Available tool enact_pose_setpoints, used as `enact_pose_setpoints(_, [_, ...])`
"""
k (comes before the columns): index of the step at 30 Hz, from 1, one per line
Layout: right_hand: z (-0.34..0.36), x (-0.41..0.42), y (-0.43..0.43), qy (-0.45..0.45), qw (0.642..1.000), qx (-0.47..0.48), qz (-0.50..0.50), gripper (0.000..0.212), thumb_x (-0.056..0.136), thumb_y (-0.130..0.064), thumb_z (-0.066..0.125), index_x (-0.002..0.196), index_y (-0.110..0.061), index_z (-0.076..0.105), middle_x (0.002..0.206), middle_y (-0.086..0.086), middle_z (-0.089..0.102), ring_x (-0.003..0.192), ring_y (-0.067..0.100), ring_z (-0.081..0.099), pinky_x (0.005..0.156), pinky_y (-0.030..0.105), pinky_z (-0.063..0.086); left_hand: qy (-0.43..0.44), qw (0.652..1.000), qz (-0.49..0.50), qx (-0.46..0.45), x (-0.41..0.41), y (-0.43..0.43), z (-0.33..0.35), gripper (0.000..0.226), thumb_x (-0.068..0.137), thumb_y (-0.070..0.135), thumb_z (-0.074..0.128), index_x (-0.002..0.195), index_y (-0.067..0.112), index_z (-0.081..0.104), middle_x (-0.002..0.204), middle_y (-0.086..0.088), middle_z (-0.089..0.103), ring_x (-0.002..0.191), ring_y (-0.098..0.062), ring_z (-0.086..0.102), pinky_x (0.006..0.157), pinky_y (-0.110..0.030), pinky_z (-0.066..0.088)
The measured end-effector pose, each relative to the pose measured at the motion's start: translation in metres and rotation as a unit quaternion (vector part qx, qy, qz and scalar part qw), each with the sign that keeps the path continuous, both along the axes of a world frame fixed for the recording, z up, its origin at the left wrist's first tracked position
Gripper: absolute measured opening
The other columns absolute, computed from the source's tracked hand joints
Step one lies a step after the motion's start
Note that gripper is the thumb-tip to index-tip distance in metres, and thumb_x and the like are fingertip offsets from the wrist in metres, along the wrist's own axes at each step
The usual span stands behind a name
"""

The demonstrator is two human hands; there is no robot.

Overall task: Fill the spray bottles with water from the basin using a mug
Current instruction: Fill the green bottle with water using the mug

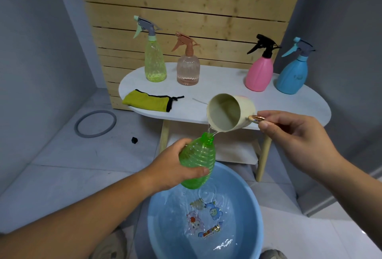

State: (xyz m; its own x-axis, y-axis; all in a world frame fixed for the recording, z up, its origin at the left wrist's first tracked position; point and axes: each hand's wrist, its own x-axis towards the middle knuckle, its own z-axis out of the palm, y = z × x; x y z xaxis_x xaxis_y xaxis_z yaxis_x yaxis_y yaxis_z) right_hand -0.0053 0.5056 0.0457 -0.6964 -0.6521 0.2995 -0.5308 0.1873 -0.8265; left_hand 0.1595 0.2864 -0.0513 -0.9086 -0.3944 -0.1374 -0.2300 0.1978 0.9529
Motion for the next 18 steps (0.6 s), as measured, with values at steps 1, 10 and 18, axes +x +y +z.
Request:
enact_pose_setpoints(1, [-0.0002, -0.0002, 0.0005, 0.004, 1.000, 0.003, 0.000, 0.011, 0.086, -0.027, 0.069, 0.080, -0.034, 0.075, 0.107, -0.017, 0.073, 0.100, -0.004, 0.065, 0.084, 0.004, 0.044, 0.000, 1.000, 0.000, 0.002, 0.0004, 0.0000, -0.0001, 0.062, 0.068, 0.024, 0.094, 0.122, 0.026, 0.062, 0.111, 0.003, 0.076, 0.104, -0.015, 0.073, 0.099, -0.046, 0.057])
enact_pose_setpoints(10, [0.0021, 0.0029, 0.0008, 0.031, 0.999, 0.005, -0.001, 0.008, 0.085, -0.028, 0.068, 0.081, -0.034, 0.073, 0.112, -0.013, 0.070, 0.102, -0.003, 0.064, 0.083, 0.003, 0.042, -0.004, 1.000, -0.004, 0.001, 0.0007, 0.0011, -0.0002, 0.064, 0.064, 0.030, 0.095, 0.120, 0.030, 0.063, 0.110, 0.008, 0.076, 0.103, -0.012, 0.073, 0.097, -0.044, 0.058])
enact_pose_setpoints(18, [0.0048, 0.0053, 0.0015, 0.065, 0.998, 0.019, 0.003, 0.012, 0.088, -0.021, 0.069, 0.084, -0.031, 0.073, 0.114, -0.012, 0.069, 0.103, -0.006, 0.062, 0.084, 0.003, 0.042, -0.007, 1.000, -0.003, -0.005, 0.0002, 0.0016, -0.0001, 0.068, 0.062, 0.035, 0.094, 0.122, 0.031, 0.062, 0.112, 0.007, 0.075, 0.104, -0.012, 0.072, 0.098, -0.044, 0.058])
